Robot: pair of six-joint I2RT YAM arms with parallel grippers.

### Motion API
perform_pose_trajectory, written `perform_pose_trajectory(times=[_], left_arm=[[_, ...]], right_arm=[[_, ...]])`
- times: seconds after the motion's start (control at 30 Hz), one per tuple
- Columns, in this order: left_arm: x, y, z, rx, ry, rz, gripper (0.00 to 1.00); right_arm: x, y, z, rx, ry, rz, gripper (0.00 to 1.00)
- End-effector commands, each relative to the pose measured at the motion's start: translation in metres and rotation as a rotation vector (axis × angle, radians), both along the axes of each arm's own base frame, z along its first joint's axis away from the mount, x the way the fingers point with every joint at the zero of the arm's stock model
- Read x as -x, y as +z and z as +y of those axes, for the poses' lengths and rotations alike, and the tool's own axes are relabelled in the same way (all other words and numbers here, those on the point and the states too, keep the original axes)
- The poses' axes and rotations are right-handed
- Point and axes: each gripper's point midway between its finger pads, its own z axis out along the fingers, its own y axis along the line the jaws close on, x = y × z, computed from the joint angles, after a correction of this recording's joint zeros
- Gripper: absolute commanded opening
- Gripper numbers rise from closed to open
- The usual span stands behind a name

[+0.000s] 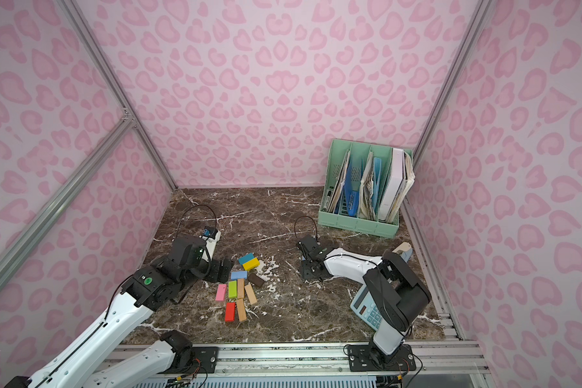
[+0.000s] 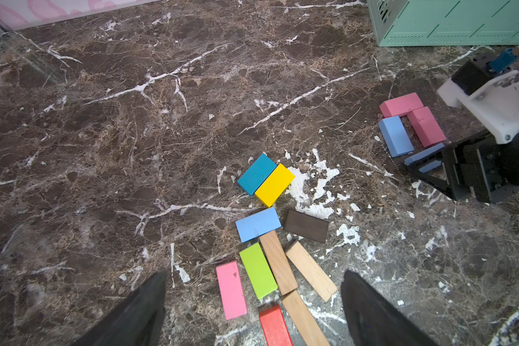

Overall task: Assemble the number 8 with building blocks
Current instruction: Assemble the building block at the center of the board.

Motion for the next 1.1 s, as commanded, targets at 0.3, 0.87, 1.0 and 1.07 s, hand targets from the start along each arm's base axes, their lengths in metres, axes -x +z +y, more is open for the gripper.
perform_pose_trajectory(times=[0.3,0.87,1.0,1.07], left_arm=[[0.0,0.0012,-0.0011,0.008,0.001,0.005,0.95],[-0.0004,0.0006,-0.0015,0.006,0.002,0.011,0.95],[-0.0004,0.0,-0.0013,0.005,0.002,0.013,0.95],[-0.0001,0.0002,-0.0011,0.006,0.004,0.013,0.95]], right_arm=[[0.009,-0.0071,-0.0026,0.008,-0.009,0.049,0.6],[0.0056,-0.0065,0.0017,-0.002,-0.011,0.051,0.58],[0.0055,-0.0056,0.0033,-0.011,-0.011,0.052,0.62],[0.0048,-0.0047,0.0038,-0.015,-0.014,0.051,0.65]])
